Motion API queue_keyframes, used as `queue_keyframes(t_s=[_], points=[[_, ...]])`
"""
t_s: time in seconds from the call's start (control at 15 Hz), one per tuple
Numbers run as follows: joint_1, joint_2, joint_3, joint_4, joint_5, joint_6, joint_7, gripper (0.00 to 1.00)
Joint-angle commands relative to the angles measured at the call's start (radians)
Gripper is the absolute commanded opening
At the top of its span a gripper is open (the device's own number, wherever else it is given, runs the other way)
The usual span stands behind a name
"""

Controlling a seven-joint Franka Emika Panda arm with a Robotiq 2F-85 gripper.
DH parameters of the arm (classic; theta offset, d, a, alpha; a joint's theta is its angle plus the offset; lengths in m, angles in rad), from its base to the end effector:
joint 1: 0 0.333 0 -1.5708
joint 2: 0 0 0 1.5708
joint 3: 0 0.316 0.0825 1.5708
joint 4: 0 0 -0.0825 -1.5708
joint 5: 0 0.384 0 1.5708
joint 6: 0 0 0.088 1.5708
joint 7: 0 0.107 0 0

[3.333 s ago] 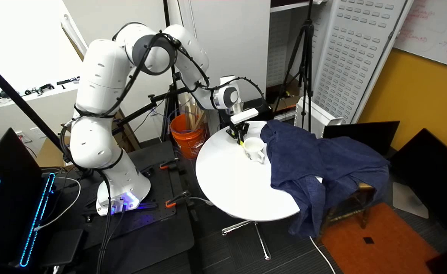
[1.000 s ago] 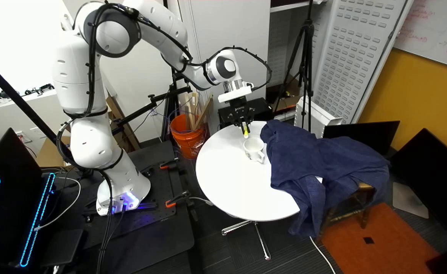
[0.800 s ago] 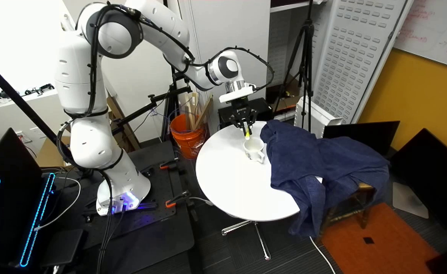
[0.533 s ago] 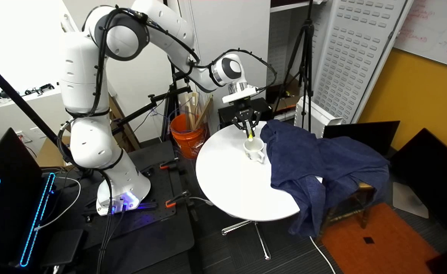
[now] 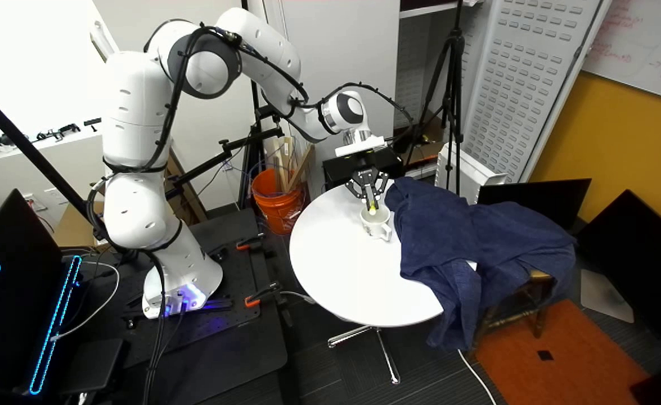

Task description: Move the mug closer to the yellow marker then put it in the mug

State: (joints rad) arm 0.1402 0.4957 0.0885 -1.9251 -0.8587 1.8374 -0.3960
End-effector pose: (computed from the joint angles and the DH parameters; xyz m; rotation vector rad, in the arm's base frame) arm 0.5723 0.0697 0.2167 2.0304 1.2688 -0.7520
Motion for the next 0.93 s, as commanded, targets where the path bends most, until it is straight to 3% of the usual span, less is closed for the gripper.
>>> queue_keyframes(t_s=[0.0,0.2,0.27,0.33,0.73,0.87], points=[[-0.001,0.05,0.016,0.068,0.005,-0.078,-0.065,0.05],[0.0,0.075,0.021,0.091,0.004,-0.11,-0.1,0.05],[0.0,0.082,0.023,0.098,0.003,-0.119,-0.105,0.45],[0.001,0.087,0.024,0.104,0.002,-0.125,-0.113,0.46],[0.0,0.105,0.032,0.129,0.003,-0.145,-0.125,0.9],[0.001,0.107,0.034,0.135,0.002,-0.141,-0.121,1.0]])
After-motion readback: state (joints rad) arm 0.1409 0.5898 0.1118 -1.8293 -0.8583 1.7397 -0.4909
